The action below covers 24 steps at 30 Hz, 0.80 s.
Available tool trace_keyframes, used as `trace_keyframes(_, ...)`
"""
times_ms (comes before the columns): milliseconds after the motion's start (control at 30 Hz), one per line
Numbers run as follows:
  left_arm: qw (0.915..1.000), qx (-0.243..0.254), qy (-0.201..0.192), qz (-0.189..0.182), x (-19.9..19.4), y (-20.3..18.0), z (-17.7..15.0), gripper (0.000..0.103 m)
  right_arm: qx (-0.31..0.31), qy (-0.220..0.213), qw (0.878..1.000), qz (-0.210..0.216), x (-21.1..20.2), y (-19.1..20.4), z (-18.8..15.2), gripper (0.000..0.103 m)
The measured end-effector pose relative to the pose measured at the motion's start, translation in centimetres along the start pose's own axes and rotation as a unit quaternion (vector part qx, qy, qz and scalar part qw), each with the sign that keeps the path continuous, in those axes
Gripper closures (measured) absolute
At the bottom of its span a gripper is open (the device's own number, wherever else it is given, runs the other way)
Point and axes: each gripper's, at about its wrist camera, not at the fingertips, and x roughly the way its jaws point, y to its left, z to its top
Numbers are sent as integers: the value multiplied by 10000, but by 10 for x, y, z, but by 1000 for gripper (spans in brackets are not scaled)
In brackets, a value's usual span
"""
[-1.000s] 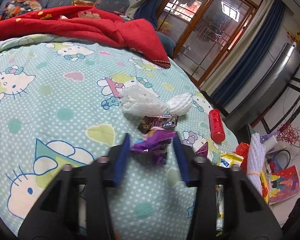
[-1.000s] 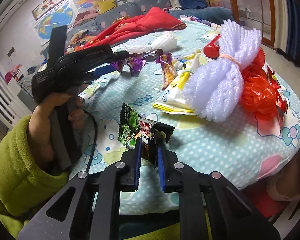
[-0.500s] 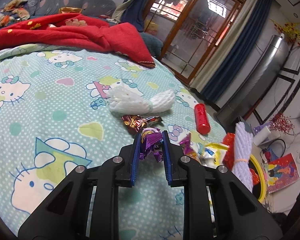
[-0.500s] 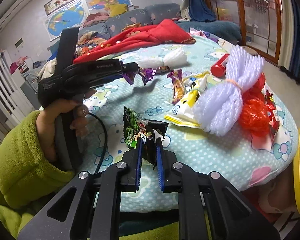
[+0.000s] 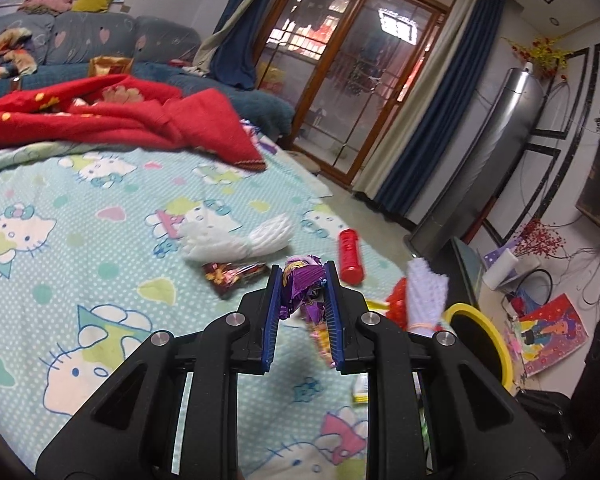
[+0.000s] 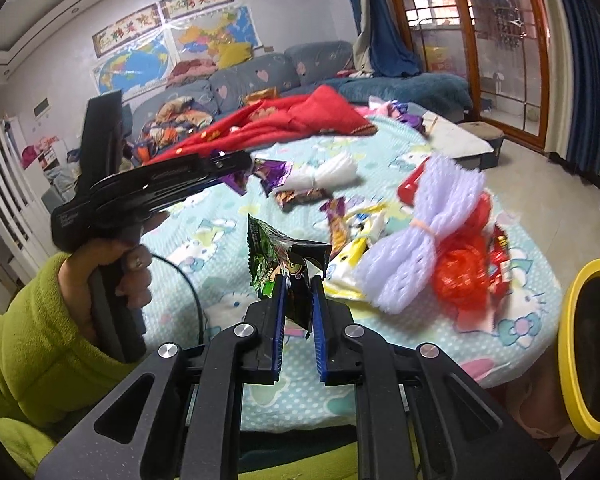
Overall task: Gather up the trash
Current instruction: 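Carry the green packet and purple wrapper over the yellow bin with both tools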
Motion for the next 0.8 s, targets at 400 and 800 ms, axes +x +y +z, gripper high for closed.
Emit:
trace_keyframes(400, 9988, 297, -82, -385, -11, -38, 3, 88, 336, -457, 9978, -354, -28, -32, 10, 93)
trace_keyframes(800, 9945, 667, -30, -807, -17, -78, -2, 88, 792, -845, 9894, -873, -57, -70, 11, 93)
